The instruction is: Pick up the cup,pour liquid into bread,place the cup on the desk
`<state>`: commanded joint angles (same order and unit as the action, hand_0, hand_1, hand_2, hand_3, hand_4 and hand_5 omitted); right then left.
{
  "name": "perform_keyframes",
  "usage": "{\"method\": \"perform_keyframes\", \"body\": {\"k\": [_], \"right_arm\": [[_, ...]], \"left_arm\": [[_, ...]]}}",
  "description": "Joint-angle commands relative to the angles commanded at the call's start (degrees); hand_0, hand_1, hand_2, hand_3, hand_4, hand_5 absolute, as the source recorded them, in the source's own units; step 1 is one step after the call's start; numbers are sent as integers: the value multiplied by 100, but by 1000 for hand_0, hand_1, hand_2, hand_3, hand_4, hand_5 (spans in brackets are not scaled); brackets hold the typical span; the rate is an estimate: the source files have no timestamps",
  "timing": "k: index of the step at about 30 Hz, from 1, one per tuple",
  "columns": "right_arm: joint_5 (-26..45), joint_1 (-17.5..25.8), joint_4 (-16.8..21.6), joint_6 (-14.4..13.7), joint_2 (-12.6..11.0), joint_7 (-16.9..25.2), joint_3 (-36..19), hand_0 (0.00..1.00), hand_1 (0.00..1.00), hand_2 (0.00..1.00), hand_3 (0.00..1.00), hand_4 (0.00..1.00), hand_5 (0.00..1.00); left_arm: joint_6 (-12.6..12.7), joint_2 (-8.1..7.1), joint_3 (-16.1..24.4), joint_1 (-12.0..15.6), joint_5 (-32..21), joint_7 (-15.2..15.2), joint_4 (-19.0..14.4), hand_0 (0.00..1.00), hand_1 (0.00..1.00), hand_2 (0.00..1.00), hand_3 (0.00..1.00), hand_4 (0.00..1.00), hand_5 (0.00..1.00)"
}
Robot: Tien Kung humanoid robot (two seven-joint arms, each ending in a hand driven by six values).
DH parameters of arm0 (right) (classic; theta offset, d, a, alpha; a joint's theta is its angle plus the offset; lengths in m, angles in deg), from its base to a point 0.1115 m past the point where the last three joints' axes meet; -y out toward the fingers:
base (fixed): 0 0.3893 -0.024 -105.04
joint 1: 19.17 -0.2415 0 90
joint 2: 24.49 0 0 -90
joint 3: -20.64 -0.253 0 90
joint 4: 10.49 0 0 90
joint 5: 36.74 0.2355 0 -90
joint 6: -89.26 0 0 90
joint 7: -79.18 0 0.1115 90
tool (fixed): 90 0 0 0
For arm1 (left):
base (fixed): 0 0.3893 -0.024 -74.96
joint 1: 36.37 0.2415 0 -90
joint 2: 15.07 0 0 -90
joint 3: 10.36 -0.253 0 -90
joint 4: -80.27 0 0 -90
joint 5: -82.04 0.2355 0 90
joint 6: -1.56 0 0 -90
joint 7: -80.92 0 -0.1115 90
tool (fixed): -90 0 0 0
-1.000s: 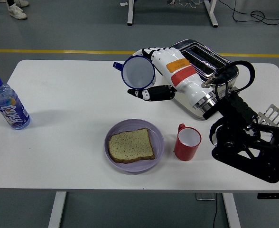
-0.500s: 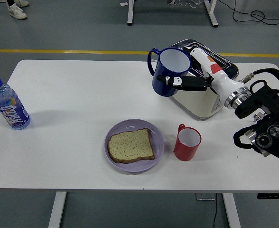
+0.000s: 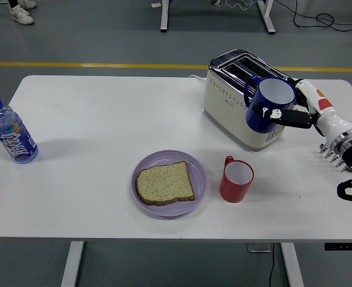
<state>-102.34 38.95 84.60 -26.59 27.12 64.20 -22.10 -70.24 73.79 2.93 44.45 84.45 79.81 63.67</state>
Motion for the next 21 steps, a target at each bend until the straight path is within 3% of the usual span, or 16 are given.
{"method": "perform_keyframes", "body": {"k": [12, 21], "right_arm": [[-906, 993, -235, -210, 46, 165, -650, 538, 321, 432, 460, 693, 133], [-1549, 1596, -559, -425, 284, 493, -929, 530, 322, 428, 459, 689, 139]], "left_arm": [[-9, 3, 26, -13, 65, -20, -1, 682, 695, 702, 555, 253, 998], [-13, 2, 31, -35, 87, -27, -2, 683, 695, 702, 555, 251, 998]]}}
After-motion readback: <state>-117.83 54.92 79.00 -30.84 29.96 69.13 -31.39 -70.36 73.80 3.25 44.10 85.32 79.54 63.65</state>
